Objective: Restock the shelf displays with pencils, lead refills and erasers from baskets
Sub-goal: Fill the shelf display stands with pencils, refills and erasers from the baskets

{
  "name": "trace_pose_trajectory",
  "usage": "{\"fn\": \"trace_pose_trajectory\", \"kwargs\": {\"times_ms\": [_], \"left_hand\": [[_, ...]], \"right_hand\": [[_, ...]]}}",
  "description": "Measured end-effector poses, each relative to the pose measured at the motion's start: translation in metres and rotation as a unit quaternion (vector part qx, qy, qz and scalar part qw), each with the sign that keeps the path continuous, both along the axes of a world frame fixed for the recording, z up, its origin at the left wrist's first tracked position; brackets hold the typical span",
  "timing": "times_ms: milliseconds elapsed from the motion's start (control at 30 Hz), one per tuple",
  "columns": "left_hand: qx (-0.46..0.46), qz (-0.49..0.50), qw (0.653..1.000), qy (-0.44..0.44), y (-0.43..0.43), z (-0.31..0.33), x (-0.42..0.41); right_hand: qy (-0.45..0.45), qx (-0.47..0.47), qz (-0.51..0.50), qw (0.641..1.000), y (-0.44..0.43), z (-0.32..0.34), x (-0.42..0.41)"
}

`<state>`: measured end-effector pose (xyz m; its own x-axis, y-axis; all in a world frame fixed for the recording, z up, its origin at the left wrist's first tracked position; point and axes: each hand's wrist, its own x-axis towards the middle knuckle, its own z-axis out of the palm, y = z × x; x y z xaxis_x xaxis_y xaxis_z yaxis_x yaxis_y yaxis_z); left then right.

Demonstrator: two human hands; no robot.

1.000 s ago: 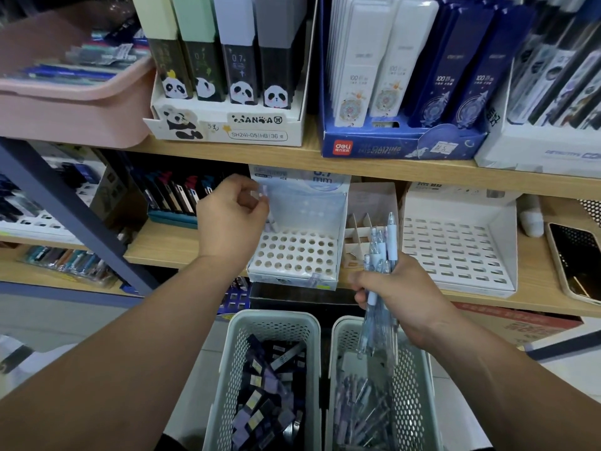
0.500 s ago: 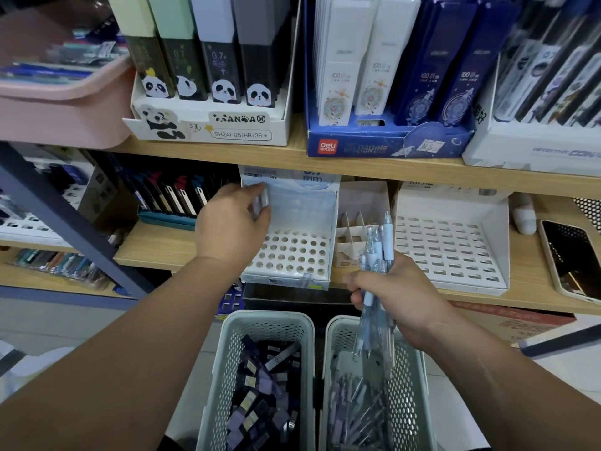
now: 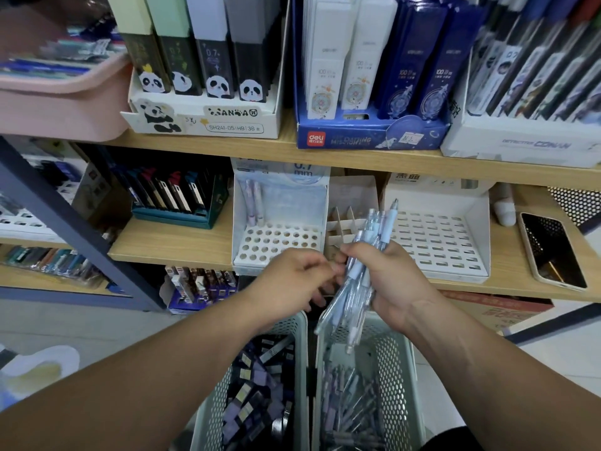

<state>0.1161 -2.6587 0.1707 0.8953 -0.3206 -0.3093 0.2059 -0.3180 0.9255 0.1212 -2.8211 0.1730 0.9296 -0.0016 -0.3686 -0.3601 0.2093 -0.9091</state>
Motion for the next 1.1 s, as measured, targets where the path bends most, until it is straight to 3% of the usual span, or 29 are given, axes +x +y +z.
{"fn": "trace_pose_trajectory", "kwargs": {"times_ms": [433, 667, 1100], "left_hand": [[-0.123, 0.030, 0.986, 0.113, 0.004, 0.003, -0.012], [-0.168, -0.051, 0.969, 0.171, 0.013, 0.003, -0.006], [-0.144, -0.011, 0.984, 0.107, 0.017, -0.004, 0.002]], "right_hand": [[0.030, 0.014, -0.021, 0.999, 0.006, -0.006, -0.001], [0.046, 0.022, 0.020, 0.998, 0.006, -0.004, -0.001], [0.013, 0.011, 0.027, 1.000, -0.004, -0.009, 0.002]]}}
